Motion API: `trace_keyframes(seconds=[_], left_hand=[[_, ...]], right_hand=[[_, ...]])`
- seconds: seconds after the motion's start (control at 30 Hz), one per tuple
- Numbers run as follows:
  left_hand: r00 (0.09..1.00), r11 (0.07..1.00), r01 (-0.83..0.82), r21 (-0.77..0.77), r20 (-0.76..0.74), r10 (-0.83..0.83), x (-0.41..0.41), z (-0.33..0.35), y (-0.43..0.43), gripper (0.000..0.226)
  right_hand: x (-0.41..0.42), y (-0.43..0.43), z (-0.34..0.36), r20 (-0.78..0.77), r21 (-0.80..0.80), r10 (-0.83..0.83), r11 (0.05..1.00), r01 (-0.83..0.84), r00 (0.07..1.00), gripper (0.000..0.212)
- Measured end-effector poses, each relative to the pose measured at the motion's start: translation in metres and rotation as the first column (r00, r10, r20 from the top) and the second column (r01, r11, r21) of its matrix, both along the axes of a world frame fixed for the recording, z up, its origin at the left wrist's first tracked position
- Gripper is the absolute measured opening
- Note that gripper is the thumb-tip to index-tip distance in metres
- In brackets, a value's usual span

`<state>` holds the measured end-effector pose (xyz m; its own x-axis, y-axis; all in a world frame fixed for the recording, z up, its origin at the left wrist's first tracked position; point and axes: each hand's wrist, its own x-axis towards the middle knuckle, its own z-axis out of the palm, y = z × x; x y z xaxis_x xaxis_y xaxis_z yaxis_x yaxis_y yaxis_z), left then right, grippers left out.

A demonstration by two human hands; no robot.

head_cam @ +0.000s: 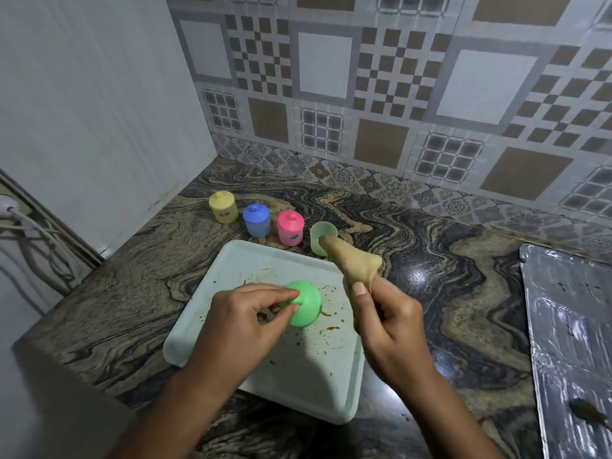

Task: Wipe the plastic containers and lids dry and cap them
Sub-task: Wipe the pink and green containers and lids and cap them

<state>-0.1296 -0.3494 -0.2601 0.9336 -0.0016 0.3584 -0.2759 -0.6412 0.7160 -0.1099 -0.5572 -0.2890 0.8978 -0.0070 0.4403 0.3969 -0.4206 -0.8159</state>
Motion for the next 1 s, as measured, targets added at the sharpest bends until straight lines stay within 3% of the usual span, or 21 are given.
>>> trace_keyframes(seconds=[0.1,0.2,0.37,0.5,0.6,0.7,0.83,1.0], left_hand=[[0.999,1.0,0.002,-0.013,0.047,-0.002,0.002,0.0,0.005,0.026],[0.993,0.998,0.068,0.017,0.092,-0.069,0.002,0.003,0.005,0.026],[0.974,0.979,0.185,0.084,0.118,-0.194,0.0,0.002,0.002,0.026],[0.979,0.984,0.155,0.093,0.117,-0.165,0.0,-0.004,0.008,0.027],[0.98,0.986,0.144,0.086,0.128,-0.155,0.002,-0.006,0.012,0.027],[0.981,0.987,0.149,0.057,0.116,-0.155,0.003,-0.01,0.015,0.023],[0.991,0.993,0.118,-0.014,0.064,-0.117,0.004,-0.024,0.017,0.022],[0.998,0.993,0.038,-0.115,-0.054,-0.045,0.008,-0.04,0.018,0.024]], right_hand=[[-0.019,0.014,0.001,0.063,-0.124,0.123,0.986,-0.114,0.99,0.032],[-0.025,0.027,-0.005,0.022,-0.117,0.221,0.969,-0.217,0.975,0.024],[0.0,0.033,-0.003,-0.013,-0.16,0.216,0.963,-0.215,0.976,0.021],[0.018,0.017,-0.007,-0.175,-0.026,0.102,0.994,-0.108,0.979,0.042],[0.006,0.011,-0.005,-0.207,0.063,0.161,0.987,-0.151,0.965,0.041],[-0.008,0.016,-0.008,-0.204,0.017,0.248,0.968,-0.25,0.947,0.039],[0.002,0.018,-0.029,-0.243,-0.074,0.194,0.973,-0.218,0.95,0.041],[0.016,0.01,-0.042,-0.408,0.096,0.133,0.99,-0.102,0.903,0.055]])
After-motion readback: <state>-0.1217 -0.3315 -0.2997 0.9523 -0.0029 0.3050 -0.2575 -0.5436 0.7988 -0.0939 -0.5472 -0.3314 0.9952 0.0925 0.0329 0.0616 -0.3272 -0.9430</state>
